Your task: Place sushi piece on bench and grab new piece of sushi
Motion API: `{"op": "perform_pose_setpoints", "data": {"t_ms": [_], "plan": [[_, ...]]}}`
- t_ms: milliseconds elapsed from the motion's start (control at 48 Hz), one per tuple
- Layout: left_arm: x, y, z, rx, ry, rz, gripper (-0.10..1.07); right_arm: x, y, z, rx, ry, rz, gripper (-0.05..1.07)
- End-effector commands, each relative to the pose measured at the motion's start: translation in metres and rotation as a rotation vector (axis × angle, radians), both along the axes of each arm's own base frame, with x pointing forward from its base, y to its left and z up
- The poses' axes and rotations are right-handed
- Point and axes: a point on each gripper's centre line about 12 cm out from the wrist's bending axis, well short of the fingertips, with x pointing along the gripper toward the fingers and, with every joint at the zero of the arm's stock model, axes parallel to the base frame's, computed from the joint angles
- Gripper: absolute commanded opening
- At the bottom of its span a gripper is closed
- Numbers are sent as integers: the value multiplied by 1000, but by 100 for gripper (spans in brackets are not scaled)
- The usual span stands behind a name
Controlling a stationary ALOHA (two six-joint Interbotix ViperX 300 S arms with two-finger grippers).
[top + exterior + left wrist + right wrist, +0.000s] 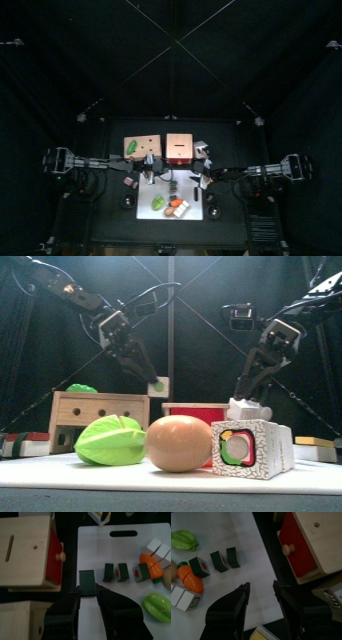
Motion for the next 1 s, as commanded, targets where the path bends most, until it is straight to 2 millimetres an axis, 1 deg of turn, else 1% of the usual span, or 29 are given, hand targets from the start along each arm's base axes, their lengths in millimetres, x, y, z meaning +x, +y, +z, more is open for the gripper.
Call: {"op": "perform_pose_setpoints", "data": {"t_ms": [0, 62, 146, 167, 312, 438, 542, 708, 979], "plan": [[-16, 5, 30, 5, -95, 25, 56, 3, -1, 7, 3, -26, -1, 80], [-30, 12, 38, 0, -130, 57, 56, 3, -1, 6, 2, -23, 0, 80], [-49, 18, 40, -11, -160, 97, 56, 4, -1, 6, 0, -21, 1, 80], [-56, 20, 39, -12, -170, 109, 56, 5, -1, 6, 0, -21, 1, 80], [-86, 32, 38, 3, -242, 173, 56, 6, -1, 6, -2, -22, 2, 80], [-101, 42, 31, 18, -279, 224, 56, 9, -3, 6, -4, -18, -2, 80], [-109, 55, 20, 25, -276, 279, 56, 12, -3, 5, -8, -13, 2, 80], [-112, 67, 11, 28, -260, 328, 57, 15, -3, 3, -12, -4, 5, 80], [-109, 72, 0, 20, -218, 339, 57, 16, -5, 1, -13, 0, 2, 80]]}}
